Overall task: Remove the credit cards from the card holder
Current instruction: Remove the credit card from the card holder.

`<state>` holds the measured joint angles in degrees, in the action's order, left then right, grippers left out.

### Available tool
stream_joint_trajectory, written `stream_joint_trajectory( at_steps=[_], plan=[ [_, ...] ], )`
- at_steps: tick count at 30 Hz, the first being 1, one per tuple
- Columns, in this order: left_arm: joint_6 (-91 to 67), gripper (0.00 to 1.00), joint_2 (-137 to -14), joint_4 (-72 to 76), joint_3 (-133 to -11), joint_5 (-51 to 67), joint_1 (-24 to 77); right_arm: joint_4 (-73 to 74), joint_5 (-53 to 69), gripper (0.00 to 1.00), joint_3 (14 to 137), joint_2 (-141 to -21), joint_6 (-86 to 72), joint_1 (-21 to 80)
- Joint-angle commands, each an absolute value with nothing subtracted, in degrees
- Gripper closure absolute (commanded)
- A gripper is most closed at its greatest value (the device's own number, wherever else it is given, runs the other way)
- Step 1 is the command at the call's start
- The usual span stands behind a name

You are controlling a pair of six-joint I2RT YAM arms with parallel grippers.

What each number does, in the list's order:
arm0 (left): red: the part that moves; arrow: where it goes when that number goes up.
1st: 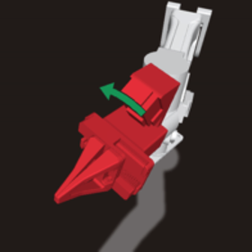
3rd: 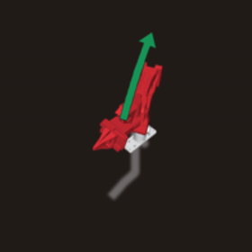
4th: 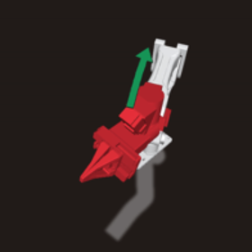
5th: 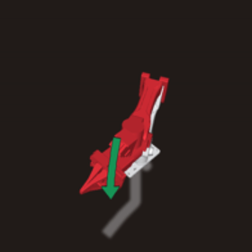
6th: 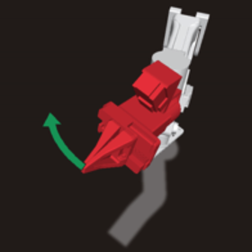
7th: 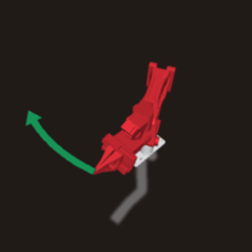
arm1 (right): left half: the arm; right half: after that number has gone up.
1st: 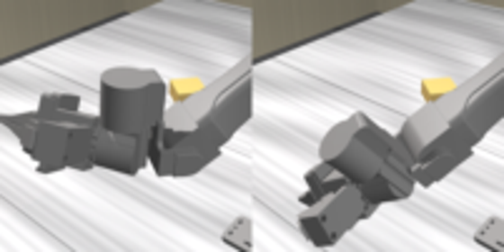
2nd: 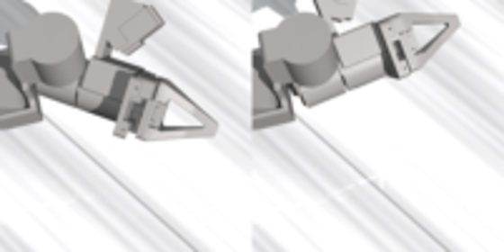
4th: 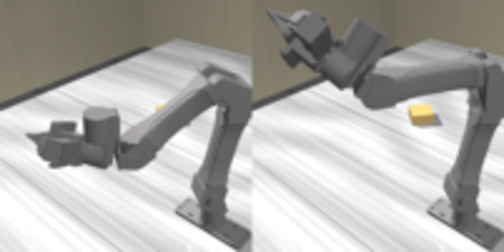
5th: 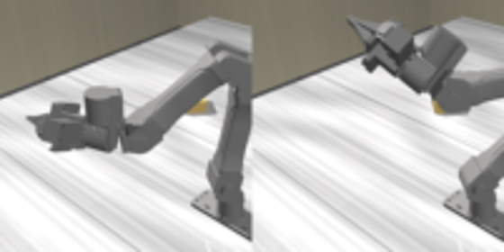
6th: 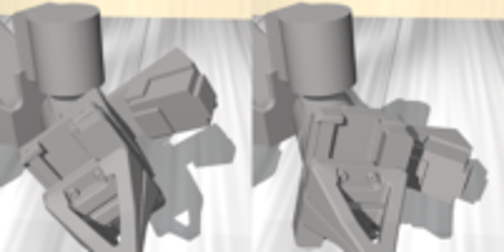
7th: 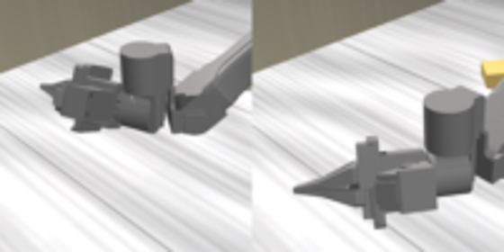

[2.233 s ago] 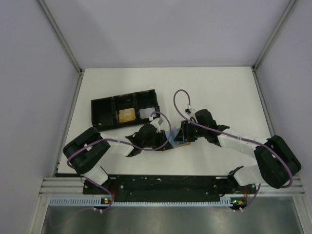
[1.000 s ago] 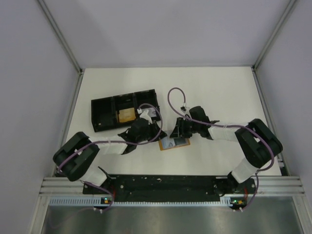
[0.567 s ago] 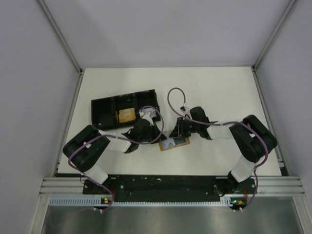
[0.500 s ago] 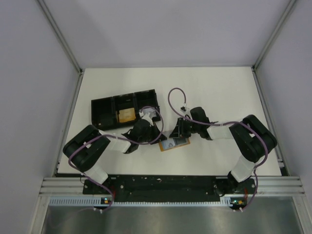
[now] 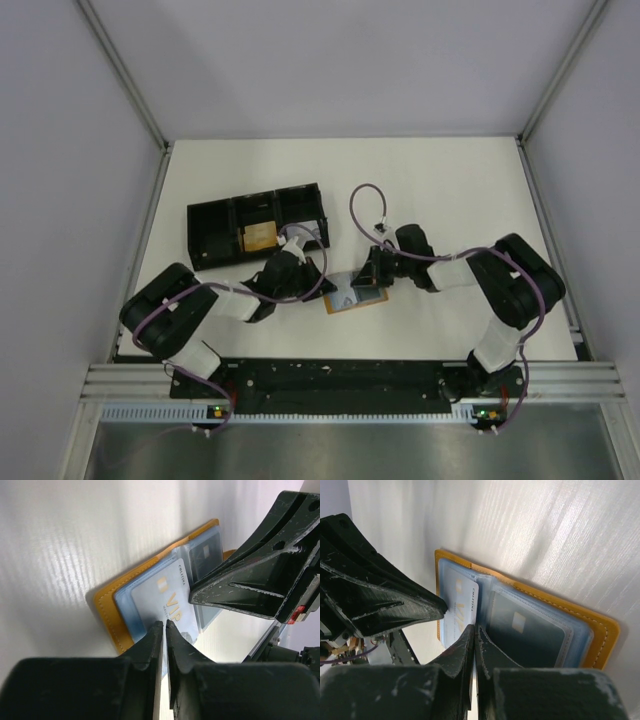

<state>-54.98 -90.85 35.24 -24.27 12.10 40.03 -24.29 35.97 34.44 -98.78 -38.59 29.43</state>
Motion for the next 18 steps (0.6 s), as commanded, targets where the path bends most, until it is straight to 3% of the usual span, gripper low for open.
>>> stream_joint_trajectory(
  at_steps=[1, 7, 13, 18],
  plan=[
    [-53.35, 0.86, -86.75, 30.16, -22.76, 10.2, 39.2, -28.65, 38.05, 1.0, 33.58, -97.82, -38.76, 28.92],
    [-51.51, 0.8, -85.25, 26.55, -24.43, 9.67, 39.2, -29.62, 38.58, 1.0, 33.4, -97.91, -39.11, 28.92],
    [-50.89, 0.8, -88.76, 24.26, -27.07, 12.12, 39.29, -30.32, 39.29, 1.0, 33.4, -98.26, -39.29, 28.92],
    [-51.5, 0.9, -90.88, 24.17, -26.81, 13.27, 39.38, -32.86, 41.39, 0.98, 33.13, -99.58, -40.51, 28.92]
  ],
)
